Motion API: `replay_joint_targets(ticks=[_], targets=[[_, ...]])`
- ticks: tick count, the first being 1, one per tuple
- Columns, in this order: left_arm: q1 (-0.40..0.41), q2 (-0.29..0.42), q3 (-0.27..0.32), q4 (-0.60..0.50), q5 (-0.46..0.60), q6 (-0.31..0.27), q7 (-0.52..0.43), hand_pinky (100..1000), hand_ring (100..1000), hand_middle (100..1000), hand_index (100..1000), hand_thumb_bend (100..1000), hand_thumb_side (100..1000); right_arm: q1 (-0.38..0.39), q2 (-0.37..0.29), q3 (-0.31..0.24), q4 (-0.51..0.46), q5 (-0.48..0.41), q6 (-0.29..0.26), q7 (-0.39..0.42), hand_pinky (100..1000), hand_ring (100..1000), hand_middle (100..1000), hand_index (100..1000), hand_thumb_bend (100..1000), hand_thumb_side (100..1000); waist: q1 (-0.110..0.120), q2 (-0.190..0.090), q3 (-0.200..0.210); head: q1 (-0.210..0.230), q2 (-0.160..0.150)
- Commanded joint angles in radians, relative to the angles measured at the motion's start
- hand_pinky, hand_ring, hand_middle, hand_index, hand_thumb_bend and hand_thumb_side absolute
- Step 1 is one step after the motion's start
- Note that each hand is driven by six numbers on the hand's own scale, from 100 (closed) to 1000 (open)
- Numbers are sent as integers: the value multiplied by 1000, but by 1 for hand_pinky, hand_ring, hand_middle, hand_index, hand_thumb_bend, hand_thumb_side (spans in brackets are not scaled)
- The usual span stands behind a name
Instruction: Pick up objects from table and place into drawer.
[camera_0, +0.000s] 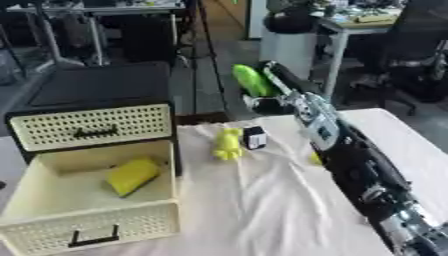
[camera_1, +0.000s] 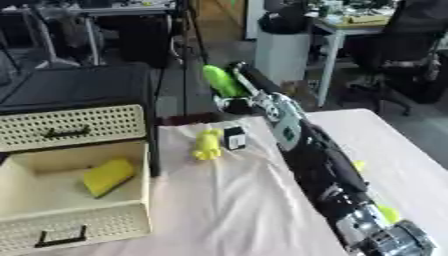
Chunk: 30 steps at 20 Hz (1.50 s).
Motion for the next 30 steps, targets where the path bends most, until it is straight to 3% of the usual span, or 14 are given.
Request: replay_joint_targets(ticks=[1, 10, 11, 12, 13, 15, 17, 19, 22, 30], targets=[[-20, 4, -1, -16, 12, -5, -10, 100, 100, 100, 715, 532, 1000, -52, 65, 70, -16, -15, -48, 51, 173, 405, 585, 633, 100, 225, 3, -8, 4, -13, -1], [-33, -2, -2, -20, 23, -6, -14, 100, 100, 100, 714, 537, 1000, -71, 302, 91, 55, 62, -129, 150, 202, 439, 612, 665, 100, 218, 4, -6, 19, -15, -1], [-32, -2, -1, -20, 23, -5, -13, 100, 100, 100, 714, 537, 1000, -70, 331, 92, 60, 79, -134, 154, 252, 491, 648, 710, 100, 272, 3, -6, 17, -12, -1], [-31, -1, 0, -20, 23, -5, -12, 100, 100, 100, 714, 537, 1000, -69, 360, 94, 66, 96, -138, 159, 328, 554, 685, 746, 100, 369, 2, -6, 14, -9, 0], [-31, -1, 0, -20, 22, -5, -11, 100, 100, 100, 714, 538, 1000, -69, 382, 100, 74, 114, -144, 168, 662, 809, 820, 851, 100, 563, 1, -7, 11, -6, 1], [-31, 0, 1, -20, 22, -5, -11, 100, 100, 100, 714, 540, 1000, -71, 398, 119, 90, 149, -161, 197, 918, 986, 947, 922, 125, 681, 0, -7, 10, -3, 0], [-31, 0, 2, -21, 22, -4, -10, 100, 100, 100, 714, 540, 1000, -69, 401, 113, 87, 183, -167, 227, 978, 1000, 989, 939, 260, 703, -1, -7, 9, -1, -1], [-29, 1, 3, -20, 20, -4, -10, 100, 100, 100, 714, 541, 1000, -66, 399, 98, 74, 218, -161, 232, 1000, 1000, 1000, 941, 375, 693, -2, -7, 8, 1, -1], [-28, 1, 4, -20, 19, -4, -10, 100, 100, 100, 714, 541, 1000, -63, 394, 80, 55, 267, -131, 197, 1000, 1000, 1000, 939, 443, 673, -4, -6, 6, 2, -2], [-23, 3, 7, -19, 17, -4, -9, 100, 100, 100, 713, 539, 1000, -53, 383, 8, -42, 390, -27, 67, 1000, 1000, 989, 913, 382, 583, -5, -8, -4, 9, -3]])
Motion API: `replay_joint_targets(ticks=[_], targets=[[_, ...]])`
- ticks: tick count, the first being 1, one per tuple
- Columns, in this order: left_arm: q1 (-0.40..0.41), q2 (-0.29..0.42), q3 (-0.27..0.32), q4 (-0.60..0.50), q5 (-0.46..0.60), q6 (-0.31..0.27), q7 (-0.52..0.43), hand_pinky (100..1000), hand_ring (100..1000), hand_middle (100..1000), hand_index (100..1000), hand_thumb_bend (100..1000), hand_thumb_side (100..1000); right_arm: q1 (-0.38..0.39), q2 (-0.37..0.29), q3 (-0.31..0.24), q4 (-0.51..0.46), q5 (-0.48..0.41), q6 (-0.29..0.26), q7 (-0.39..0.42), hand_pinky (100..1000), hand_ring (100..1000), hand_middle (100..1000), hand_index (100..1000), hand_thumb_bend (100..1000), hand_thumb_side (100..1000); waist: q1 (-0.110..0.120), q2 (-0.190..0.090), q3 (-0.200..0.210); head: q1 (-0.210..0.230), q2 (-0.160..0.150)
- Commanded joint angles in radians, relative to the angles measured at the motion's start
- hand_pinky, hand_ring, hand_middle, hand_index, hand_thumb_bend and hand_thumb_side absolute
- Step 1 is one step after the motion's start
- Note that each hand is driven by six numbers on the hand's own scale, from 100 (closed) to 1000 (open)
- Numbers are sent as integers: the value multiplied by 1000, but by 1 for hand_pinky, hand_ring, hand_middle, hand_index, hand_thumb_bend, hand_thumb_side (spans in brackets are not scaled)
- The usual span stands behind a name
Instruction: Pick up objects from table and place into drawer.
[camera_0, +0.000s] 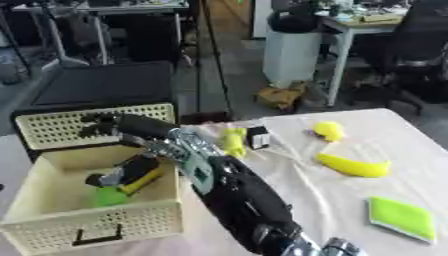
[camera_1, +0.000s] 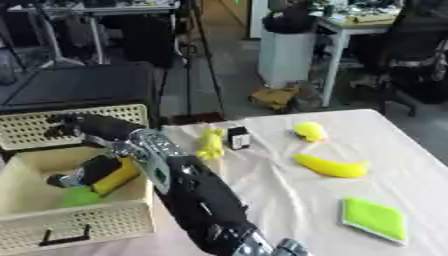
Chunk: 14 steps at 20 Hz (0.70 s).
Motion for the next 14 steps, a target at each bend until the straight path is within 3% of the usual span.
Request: replay_joint_targets(ticks=[1, 4, 7, 10, 14], targets=[[-8, 12, 12, -19, -2, 1, 2, 100, 100, 100, 713, 539, 1000, -12, -23, -29, -63, 38, 34, -56, 993, 1000, 979, 907, 364, 570, 3, -10, -6, 6, -3], [-2, 18, 13, -16, -6, 2, -1, 100, 100, 100, 717, 534, 1000, -1, -55, -34, -101, 24, 49, -108, 925, 958, 920, 885, 264, 530, -1, -14, -19, 17, -1], [11, 35, 10, -9, -26, -1, -27, 100, 100, 100, 715, 524, 1000, 22, -104, -37, -152, -20, 70, -158, 867, 894, 881, 869, 100, 498, -6, -19, -36, 31, 4], [31, 70, -10, -5, -30, -17, -66, 100, 100, 100, 701, 507, 1000, 53, -162, -35, -200, -67, 87, -206, 848, 867, 857, 862, 100, 486, -13, -25, -55, 48, 11], [60, 145, -78, 28, 6, -36, -127, 100, 100, 100, 704, 517, 1000, 96, -238, -30, -242, -126, 103, -269, 842, 858, 849, 861, 100, 478, -18, -33, -77, 65, 21]])
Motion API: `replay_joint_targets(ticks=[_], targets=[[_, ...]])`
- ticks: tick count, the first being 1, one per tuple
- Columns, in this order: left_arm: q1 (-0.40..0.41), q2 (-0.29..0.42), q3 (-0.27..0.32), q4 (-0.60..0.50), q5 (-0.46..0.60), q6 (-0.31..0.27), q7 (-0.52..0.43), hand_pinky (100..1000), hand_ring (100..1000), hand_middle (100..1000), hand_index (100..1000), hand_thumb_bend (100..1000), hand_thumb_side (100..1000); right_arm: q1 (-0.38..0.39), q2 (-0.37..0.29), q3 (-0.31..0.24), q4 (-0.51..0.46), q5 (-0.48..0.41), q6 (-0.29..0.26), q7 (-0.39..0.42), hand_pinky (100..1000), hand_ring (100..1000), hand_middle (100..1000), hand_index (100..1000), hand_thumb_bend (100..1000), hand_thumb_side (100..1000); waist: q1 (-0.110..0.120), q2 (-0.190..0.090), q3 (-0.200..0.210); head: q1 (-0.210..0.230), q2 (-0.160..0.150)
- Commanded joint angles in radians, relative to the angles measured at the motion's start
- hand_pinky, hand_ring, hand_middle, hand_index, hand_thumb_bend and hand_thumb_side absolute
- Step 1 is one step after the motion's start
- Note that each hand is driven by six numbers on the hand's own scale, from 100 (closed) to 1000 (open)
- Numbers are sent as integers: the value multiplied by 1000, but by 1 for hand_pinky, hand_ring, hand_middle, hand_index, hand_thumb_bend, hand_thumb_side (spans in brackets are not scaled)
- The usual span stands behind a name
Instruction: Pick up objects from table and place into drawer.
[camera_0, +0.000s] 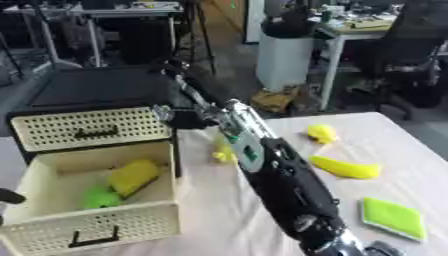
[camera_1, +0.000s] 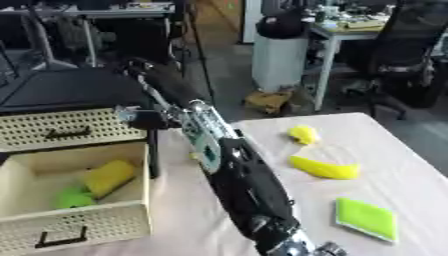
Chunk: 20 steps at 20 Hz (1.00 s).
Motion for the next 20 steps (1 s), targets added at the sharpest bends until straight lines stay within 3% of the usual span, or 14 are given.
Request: replay_joint_targets(ticks=[1, 3, 4, 6, 7, 8, 10, 15, 20], targets=[[0, 87, -56, 30, 7, -4, -49, 100, 100, 121, 705, 514, 1000, 4, -81, 0, -53, -46, 11, -52, 843, 858, 848, 861, 100, 479, 3, -15, -9, 16, 12], [-7, 136, -106, 69, -20, 2, -82, 100, 100, 195, 710, 520, 1000, 23, -116, 2, -65, -57, 15, -72, 843, 858, 847, 862, 100, 478, 2, -18, -15, 22, 15], [-14, 156, -130, 88, -35, 7, -98, 100, 226, 396, 708, 549, 1000, 32, -132, 0, -70, -61, 19, -78, 844, 858, 846, 863, 100, 479, 1, -19, -19, 25, 16], [-30, 174, -170, 121, -70, 23, -133, 149, 414, 523, 700, 574, 1000, 48, -156, -6, -76, -68, 26, -86, 845, 859, 846, 863, 100, 479, -1, -21, -25, 29, 19], [-37, 175, -185, 134, -88, 31, -152, 168, 430, 534, 700, 577, 1000, 54, -164, -8, -78, -71, 29, -87, 845, 859, 846, 863, 100, 479, -2, -22, -28, 31, 20], [-44, 175, -199, 148, -106, 39, -170, 313, 533, 616, 720, 593, 1000, 59, -170, -10, -79, -74, 32, -88, 846, 860, 846, 864, 100, 479, -2, -22, -31, 34, 21], [-58, 168, -230, 178, -141, 54, -205, 416, 591, 689, 733, 609, 1000, 65, -180, -15, -79, -77, 37, -90, 847, 860, 845, 863, 100, 472, -2, -23, -36, 37, 23], [-114, 133, -294, 266, -212, 79, -292, 538, 669, 770, 787, 618, 1000, 76, -185, -23, -79, -84, 44, -95, 848, 859, 842, 863, 100, 479, -1, -24, -45, 45, 28], [-175, 63, -271, 317, -269, 116, -362, 679, 771, 857, 878, 598, 1000, 82, -180, -24, -80, -86, 42, -97, 848, 856, 841, 863, 100, 478, -4, -23, -49, 48, 28]])
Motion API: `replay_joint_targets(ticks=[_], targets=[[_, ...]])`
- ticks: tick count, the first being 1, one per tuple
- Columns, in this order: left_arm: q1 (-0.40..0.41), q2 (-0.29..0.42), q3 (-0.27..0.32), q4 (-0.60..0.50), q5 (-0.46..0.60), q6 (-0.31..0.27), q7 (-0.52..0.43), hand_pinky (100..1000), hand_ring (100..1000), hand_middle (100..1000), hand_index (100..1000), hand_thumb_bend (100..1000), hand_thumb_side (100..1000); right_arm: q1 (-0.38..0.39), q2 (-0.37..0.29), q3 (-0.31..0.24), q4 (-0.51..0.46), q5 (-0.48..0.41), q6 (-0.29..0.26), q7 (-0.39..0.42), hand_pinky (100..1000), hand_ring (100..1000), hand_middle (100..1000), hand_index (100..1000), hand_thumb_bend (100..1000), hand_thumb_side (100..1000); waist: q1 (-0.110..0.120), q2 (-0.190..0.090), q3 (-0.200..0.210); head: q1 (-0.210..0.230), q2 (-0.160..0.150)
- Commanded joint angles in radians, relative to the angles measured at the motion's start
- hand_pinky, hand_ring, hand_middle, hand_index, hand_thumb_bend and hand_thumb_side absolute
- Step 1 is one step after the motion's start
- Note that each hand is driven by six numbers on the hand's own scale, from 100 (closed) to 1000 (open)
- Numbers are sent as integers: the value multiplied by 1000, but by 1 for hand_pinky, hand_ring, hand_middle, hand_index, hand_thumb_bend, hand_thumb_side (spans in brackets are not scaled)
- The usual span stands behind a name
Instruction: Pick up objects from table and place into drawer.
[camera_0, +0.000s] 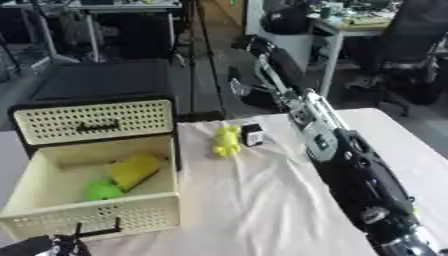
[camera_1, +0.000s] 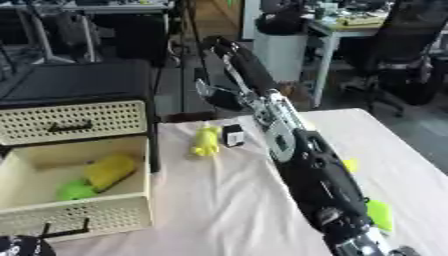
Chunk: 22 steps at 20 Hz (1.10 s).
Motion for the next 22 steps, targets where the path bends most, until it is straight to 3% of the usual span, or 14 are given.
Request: replay_joint_targets(ticks=[1, 14, 22], targets=[[-45, -34, 28, 23, -44, 22, -19, 685, 776, 861, 883, 593, 1000, -15, -21, -11, -27, -8, 1, -6, 848, 856, 840, 863, 100, 477, 1, -8, -4, 6, 4], [-171, -155, 68, 281, -227, 15, 153, 723, 810, 882, 898, 574, 1000, -19, -7, -11, -48, -16, -3, -12, 847, 852, 838, 864, 100, 477, -17, 15, -47, 27, -8], [-217, -169, 133, 324, -350, 33, 286, 712, 801, 868, 890, 561, 1000, -17, -7, -14, -60, -20, -1, -16, 848, 852, 837, 864, 100, 478, -23, 23, -57, 34, -14]])
